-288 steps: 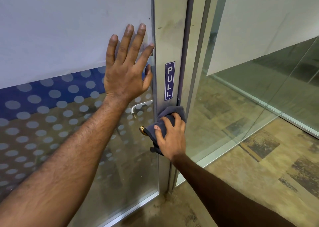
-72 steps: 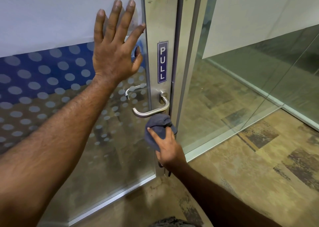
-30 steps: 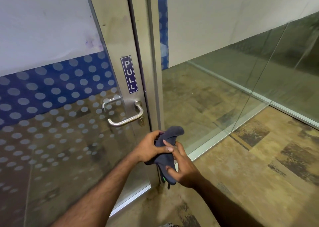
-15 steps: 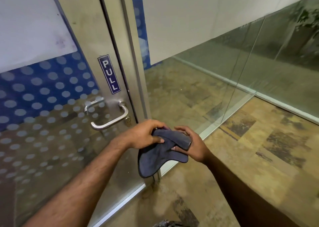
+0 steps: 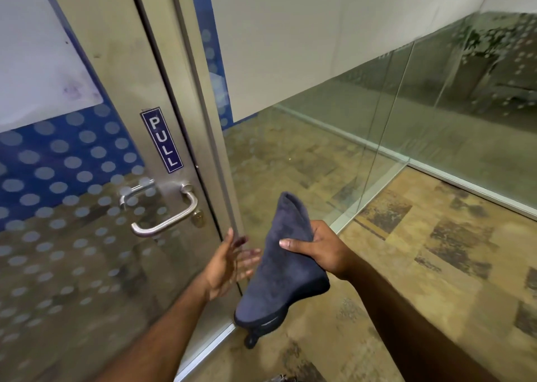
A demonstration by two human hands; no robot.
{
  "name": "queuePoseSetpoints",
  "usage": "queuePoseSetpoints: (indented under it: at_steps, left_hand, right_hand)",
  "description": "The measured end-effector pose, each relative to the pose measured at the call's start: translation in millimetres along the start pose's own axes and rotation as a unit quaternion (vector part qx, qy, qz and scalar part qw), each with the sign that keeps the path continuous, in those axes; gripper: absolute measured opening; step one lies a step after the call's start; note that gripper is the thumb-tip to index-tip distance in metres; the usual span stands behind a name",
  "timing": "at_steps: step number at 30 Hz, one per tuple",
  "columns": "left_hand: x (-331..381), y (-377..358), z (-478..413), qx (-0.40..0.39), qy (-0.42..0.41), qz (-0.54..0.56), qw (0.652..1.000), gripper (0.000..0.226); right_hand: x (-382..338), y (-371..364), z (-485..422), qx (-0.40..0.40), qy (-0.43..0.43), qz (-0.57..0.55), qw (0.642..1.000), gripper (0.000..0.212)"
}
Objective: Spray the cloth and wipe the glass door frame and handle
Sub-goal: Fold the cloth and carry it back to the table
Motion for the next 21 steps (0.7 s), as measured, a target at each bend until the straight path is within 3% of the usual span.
queuePoseSetpoints:
  at_steps: [3,5,6,9,12,14,17,21]
  left_hand:
    - [-45.8,-17.7,2.9,-0.147,0.12,0.205,0.96,0.106]
    - [-53.4,-27.3,8.6,-0.207,0.136,0.249,0.936,0.094]
    - [-53.0,-28.3,9.4,-0.209,0.119,0.24,0.94,0.084]
    - [-43.8,-23.3,9.5,-0.16,0.048,0.178,0.97,0.059]
    - [-26.5,-8.2,5.1,-0.011,-0.055,0.109,0.992,0.067]
    - [-9.6,-4.1,7.0,0.053,-0.132,0.041,0.989,0.081]
    - [7.7,-8.1,7.6,0.072,-0.22,-0.085,0.969,0.091]
    - [14.5,-13.9,8.5,0.109,-0.272,-0.116,0.949,0.086]
  right_hand:
    - [-3.1,4.0,2.7,0.003,0.001,0.01,1.0,0.02]
    - [-1.7,8.1,3.8,0.008,-0.002,0.017,1.0,0.027]
    - [-0.1,10.6,4.3,0.013,-0.004,0.019,1.0,0.029]
    - [7.3,21.3,6.8,0.045,-0.024,0.023,0.998,0.033]
    - [19.5,36.1,9.8,0.09,-0.046,0.031,0.994,0.028]
    - [30.6,43.8,11.0,0.132,-0.059,0.034,0.989,0.025]
    - [43.9,48.7,12.7,0.186,-0.067,0.012,0.98,0.022]
    - [51.4,52.3,16.6,0.28,-0.047,-0.069,0.956,0.058]
Point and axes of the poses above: each hand's wrist, its own z-axis away from the middle knuckle, its own y-axis out of the back of the hand, x = y × z, the point moved 3 cm from there along -z, towards the middle knuckle
